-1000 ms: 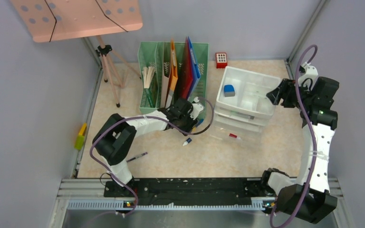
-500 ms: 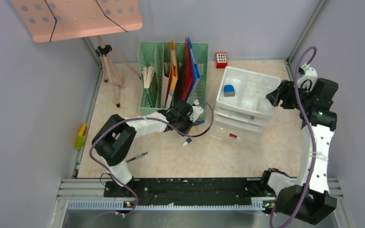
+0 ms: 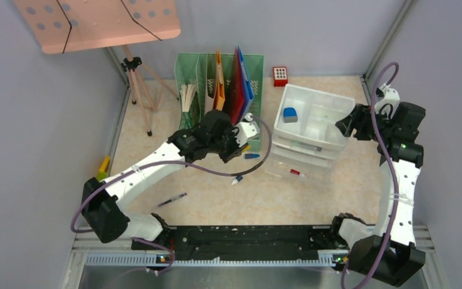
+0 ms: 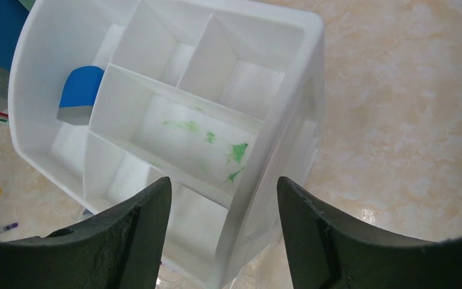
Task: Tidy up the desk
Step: Pick up the stationery from the center of the board, then place the stationery in the drawer, then pick up the stationery from the center of the board, then place the stationery in the drawer.
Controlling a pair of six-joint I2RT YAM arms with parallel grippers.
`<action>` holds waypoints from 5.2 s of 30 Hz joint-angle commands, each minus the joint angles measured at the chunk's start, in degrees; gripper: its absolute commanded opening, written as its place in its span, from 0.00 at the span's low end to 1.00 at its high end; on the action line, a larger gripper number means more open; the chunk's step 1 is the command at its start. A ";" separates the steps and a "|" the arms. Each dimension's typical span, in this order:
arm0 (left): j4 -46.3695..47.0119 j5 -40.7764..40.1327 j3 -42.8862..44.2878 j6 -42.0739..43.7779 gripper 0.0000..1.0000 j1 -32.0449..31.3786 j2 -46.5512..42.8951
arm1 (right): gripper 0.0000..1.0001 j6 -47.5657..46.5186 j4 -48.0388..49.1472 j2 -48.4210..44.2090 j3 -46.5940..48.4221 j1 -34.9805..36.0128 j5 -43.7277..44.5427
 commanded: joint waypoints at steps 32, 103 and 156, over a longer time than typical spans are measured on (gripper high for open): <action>-2.45 -6.00 29.99 9.36 0.66 -16.46 21.87 | 0.65 -1.49 0.05 -4.09 -0.17 -0.43 0.56; -6.25 0.94 24.92 6.35 0.20 -10.56 14.28 | 0.65 -1.39 2.38 -3.49 -2.56 -0.96 0.03; 26.55 8.22 -12.04 24.76 0.64 -0.03 12.23 | 0.65 -1.58 3.45 -3.37 -4.22 -1.13 -0.14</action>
